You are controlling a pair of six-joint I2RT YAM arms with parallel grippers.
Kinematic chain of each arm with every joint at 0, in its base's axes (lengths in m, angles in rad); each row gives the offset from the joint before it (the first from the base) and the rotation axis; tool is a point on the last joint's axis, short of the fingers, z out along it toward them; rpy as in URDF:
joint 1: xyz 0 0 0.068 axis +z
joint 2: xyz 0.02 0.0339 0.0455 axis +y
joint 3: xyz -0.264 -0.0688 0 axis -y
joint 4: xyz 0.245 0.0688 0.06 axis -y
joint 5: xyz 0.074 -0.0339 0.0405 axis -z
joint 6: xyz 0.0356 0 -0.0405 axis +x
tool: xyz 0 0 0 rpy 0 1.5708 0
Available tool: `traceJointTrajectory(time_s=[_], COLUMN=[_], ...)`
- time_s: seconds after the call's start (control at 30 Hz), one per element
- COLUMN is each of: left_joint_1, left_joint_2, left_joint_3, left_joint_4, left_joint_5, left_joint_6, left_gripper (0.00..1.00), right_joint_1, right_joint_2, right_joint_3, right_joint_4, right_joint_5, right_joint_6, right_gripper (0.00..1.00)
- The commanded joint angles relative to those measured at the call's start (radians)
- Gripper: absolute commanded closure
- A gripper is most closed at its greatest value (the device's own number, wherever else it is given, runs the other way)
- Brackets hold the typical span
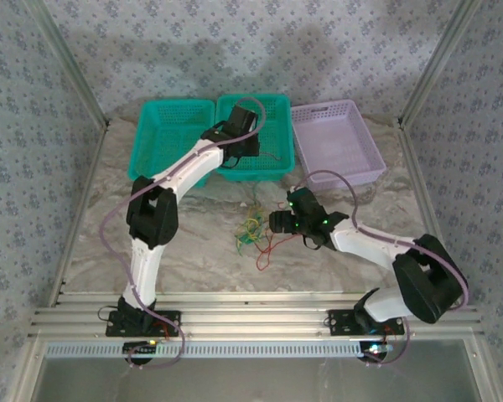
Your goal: Untangle the cables
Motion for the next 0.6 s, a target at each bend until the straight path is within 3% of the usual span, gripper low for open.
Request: traceJointTrajectory(time_s=[0.0,0.13,0.37,0.57], left_joint_1=[-0.003,-0.006,-0.031,-0.062], left_joint_2=[0.024,0.026,-0.03,-0.171], left_joint_3=[0.037,0.038,0.075,0.0], left_joint_4=[-0.036,-0.032,-0.047,-0.027], left_joint_5=[0.023,0.035,0.053,0.07], left_joint_6=[-0.013,-0.009,0.035,0.042], left_gripper=[0.69,0.49,0.25,0.16], right_joint_1=[-0.004,-0.005,-0.006,-0.008], right_joint_2=[0.032,0.067,0.129,0.159], right_joint_3=[0.036,0.041,0.056,0.064], right_joint_4=[0.035,0.051,0.066,0.08], right_joint_5=[-0.018,-0.015,0.021,0.044], right_joint_6=[0.019,0.02,0.018,0.033], right_gripper=[0.19,0.21,0.29,0.38])
